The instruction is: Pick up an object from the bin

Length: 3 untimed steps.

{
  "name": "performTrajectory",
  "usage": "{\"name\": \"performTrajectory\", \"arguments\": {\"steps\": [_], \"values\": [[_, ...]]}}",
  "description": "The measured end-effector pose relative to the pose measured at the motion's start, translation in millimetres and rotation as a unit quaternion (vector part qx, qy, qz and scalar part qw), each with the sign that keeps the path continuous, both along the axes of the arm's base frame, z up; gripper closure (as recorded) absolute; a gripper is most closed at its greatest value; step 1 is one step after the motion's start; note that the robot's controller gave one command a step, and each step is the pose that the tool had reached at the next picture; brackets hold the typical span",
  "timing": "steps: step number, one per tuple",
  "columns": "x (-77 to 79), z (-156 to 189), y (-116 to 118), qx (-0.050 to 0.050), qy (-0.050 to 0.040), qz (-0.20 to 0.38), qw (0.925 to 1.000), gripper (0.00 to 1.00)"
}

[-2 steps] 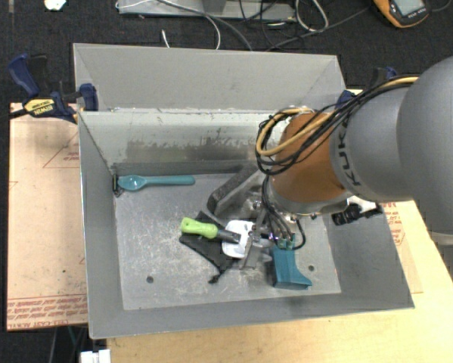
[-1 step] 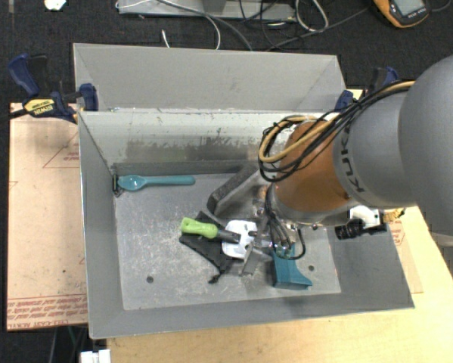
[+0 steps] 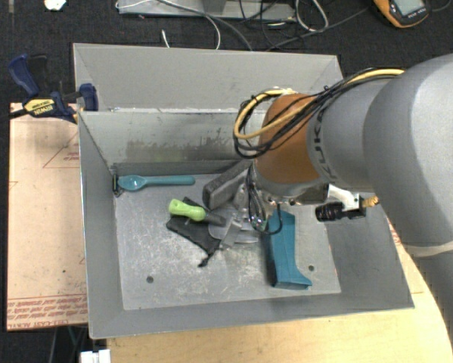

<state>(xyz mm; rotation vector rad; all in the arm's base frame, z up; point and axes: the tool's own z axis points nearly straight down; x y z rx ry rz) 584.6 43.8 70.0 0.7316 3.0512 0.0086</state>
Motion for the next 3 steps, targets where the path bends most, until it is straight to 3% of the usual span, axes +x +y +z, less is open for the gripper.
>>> {"name": "performTrajectory", "arguments": {"steps": [1,3], "values": [[-72.9,0.7,5.8,0.0,0.0032,-0.033,0.9995,1.0],[-73.5,19.5,5.9,0.0,0.0041,-0.033,0.9995,1.0]]}}
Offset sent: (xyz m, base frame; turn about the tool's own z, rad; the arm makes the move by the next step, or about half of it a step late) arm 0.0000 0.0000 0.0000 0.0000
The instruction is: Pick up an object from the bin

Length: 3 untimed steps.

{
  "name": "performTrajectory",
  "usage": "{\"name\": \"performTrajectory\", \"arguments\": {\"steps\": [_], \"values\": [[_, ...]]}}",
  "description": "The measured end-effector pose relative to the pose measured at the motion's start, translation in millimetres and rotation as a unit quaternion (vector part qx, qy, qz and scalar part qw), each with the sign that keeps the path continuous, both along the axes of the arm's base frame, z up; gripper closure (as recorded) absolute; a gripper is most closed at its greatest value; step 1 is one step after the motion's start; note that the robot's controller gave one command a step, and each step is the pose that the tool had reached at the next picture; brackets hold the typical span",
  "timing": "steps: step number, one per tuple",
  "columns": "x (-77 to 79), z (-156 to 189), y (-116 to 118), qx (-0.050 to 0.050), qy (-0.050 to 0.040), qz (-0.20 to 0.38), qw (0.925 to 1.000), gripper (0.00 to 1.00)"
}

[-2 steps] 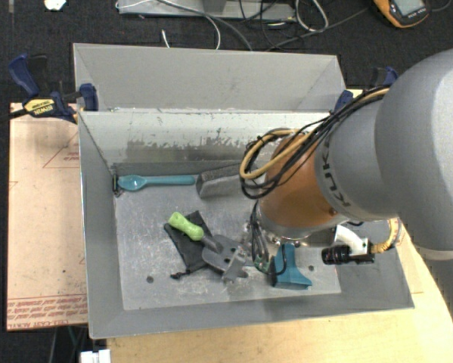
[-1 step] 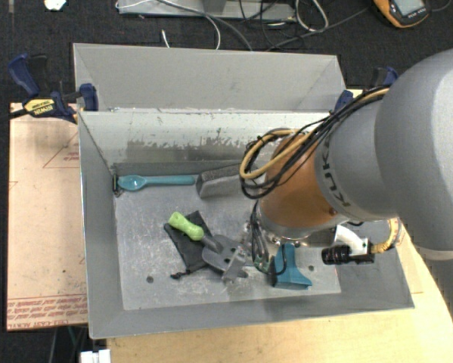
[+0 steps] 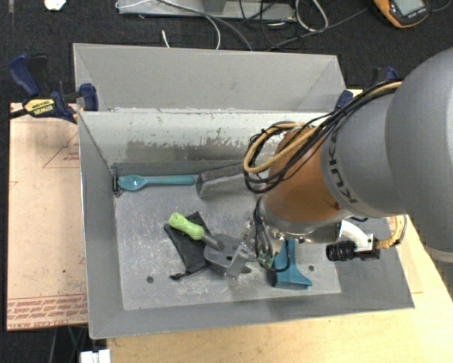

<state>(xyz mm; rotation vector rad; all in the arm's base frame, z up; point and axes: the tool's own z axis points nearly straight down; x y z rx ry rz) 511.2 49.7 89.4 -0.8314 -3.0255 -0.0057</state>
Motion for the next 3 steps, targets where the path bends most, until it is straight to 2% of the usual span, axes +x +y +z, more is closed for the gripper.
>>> {"name": "performTrajectory", "arguments": {"steps": [3], "values": [[0.9,55.7,0.3,0.0,-0.0008,0.002,1.0,1.0]]}}
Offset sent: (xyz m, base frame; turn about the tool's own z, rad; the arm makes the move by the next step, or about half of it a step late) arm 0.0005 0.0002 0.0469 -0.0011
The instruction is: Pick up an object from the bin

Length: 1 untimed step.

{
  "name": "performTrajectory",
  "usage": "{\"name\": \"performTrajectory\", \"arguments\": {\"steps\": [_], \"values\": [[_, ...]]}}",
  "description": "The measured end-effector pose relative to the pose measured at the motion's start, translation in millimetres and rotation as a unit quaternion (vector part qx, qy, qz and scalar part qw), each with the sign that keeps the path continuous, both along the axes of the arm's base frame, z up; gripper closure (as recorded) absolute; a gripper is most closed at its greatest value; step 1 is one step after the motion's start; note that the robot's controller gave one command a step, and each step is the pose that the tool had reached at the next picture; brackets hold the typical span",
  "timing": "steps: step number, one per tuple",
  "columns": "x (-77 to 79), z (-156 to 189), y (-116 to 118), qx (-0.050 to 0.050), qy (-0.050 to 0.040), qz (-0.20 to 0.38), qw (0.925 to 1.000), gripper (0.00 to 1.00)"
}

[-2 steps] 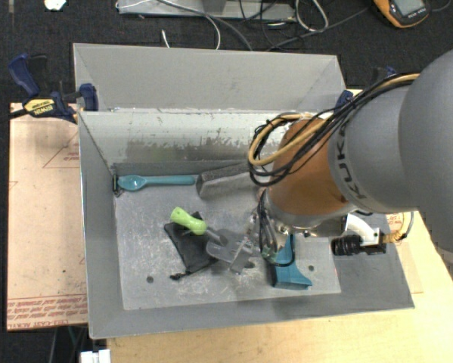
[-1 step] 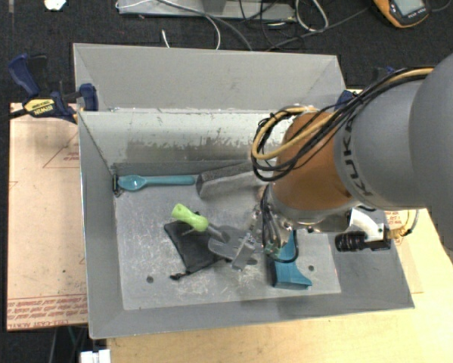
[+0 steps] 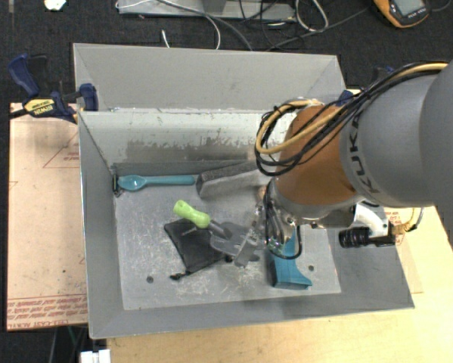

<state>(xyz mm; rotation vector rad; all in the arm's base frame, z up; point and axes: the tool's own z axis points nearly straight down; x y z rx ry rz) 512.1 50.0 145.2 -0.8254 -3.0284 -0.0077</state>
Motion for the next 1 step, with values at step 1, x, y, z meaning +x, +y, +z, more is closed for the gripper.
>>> {"name": "performTrajectory", "arguments": {"steps": [1], "values": [[-1.8,32.9,-0.1,-0.001,0.0041,0.001,1.0,1.0]]}}
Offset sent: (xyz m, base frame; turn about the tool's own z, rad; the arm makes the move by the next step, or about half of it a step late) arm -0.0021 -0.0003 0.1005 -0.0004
